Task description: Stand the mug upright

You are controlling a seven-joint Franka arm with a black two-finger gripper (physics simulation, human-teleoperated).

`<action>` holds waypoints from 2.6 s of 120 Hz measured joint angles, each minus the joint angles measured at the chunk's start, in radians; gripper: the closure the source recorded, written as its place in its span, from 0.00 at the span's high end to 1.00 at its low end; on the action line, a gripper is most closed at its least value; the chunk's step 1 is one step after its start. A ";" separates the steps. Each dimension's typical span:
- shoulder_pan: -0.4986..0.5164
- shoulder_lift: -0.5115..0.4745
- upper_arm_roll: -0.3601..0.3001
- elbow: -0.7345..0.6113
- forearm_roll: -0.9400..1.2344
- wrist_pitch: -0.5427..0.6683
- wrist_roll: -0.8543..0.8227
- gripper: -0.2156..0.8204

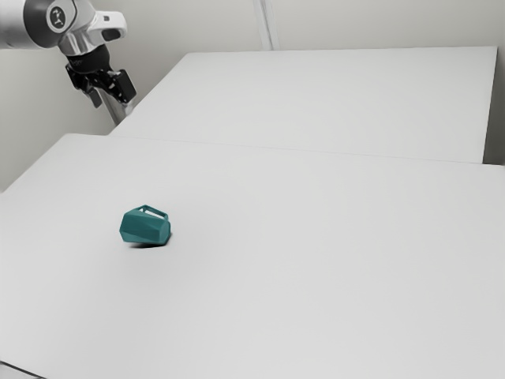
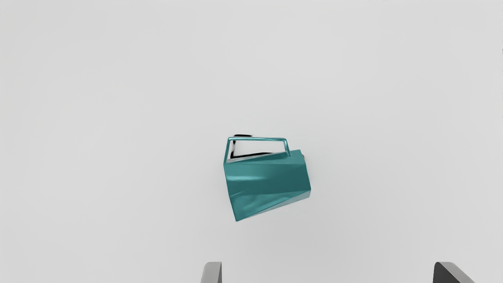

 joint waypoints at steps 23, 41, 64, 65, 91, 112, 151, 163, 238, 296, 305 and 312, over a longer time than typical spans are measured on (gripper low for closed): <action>-0.008 -0.024 0.000 -0.020 0.000 0.005 0.000 0.77; -0.021 -0.038 0.008 -0.056 -0.002 0.020 0.000 0.77; -0.094 -0.049 0.083 -0.141 -0.055 0.069 -0.002 0.77; -0.097 -0.049 0.087 -0.144 -0.058 0.071 -0.002 0.77; -0.162 -0.049 0.180 -0.238 -0.141 0.119 -0.001 0.77; -0.164 -0.049 0.232 -0.292 -0.195 0.150 0.004 0.77; -0.120 -0.036 0.340 -0.373 -0.350 0.172 0.075 0.77; -0.100 -0.009 0.379 -0.394 -0.418 0.175 0.119 0.77; 0.112 0.289 0.436 -0.389 -0.966 0.133 0.536 0.77; 0.148 0.379 0.437 -0.388 -1.100 -0.032 0.739 0.77; 0.152 0.388 0.437 -0.387 -1.109 -0.045 0.758 0.77; 0.154 0.399 0.437 -0.379 -1.115 -0.053 0.772 0.77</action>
